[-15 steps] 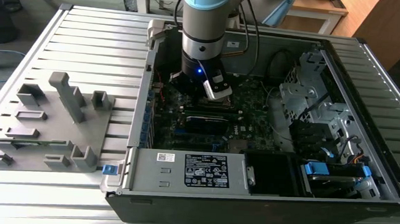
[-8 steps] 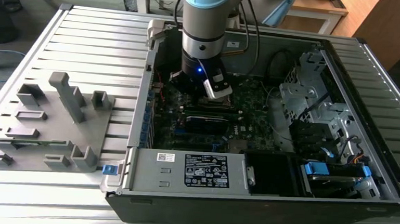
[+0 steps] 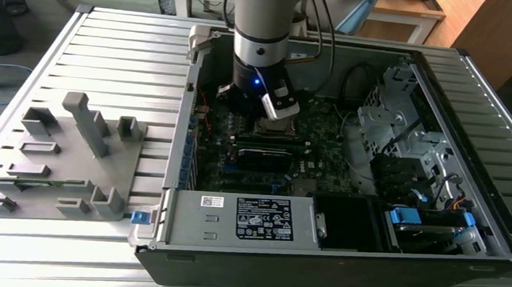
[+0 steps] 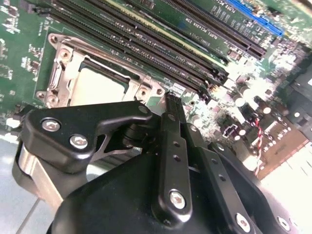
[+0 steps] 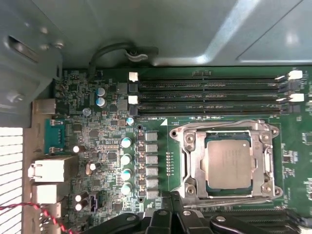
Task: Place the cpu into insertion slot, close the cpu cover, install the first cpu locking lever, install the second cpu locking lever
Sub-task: 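Install the second cpu locking lever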
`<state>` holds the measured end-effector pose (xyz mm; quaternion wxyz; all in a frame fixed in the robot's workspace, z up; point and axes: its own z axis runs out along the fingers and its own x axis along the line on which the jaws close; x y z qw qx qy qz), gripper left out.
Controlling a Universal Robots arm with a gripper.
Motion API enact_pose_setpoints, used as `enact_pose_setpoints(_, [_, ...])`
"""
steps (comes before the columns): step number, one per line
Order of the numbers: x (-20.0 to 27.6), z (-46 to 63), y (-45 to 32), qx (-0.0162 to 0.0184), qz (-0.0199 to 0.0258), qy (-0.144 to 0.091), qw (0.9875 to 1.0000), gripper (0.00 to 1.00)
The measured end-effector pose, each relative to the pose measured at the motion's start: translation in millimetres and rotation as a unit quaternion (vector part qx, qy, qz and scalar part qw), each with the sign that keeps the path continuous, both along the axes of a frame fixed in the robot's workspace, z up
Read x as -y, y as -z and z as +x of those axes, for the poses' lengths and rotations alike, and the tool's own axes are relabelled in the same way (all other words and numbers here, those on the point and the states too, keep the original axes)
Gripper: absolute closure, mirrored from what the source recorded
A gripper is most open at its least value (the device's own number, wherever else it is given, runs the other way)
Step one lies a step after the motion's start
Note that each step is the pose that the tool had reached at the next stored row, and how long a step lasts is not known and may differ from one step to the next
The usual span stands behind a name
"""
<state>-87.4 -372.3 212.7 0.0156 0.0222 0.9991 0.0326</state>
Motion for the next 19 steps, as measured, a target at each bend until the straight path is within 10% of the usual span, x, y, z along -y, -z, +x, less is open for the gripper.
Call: enact_pose_setpoints(19, [0.0, 10.9, -8.0, 0.0007, -0.0001, 0.000, 1.0000, 0.89])
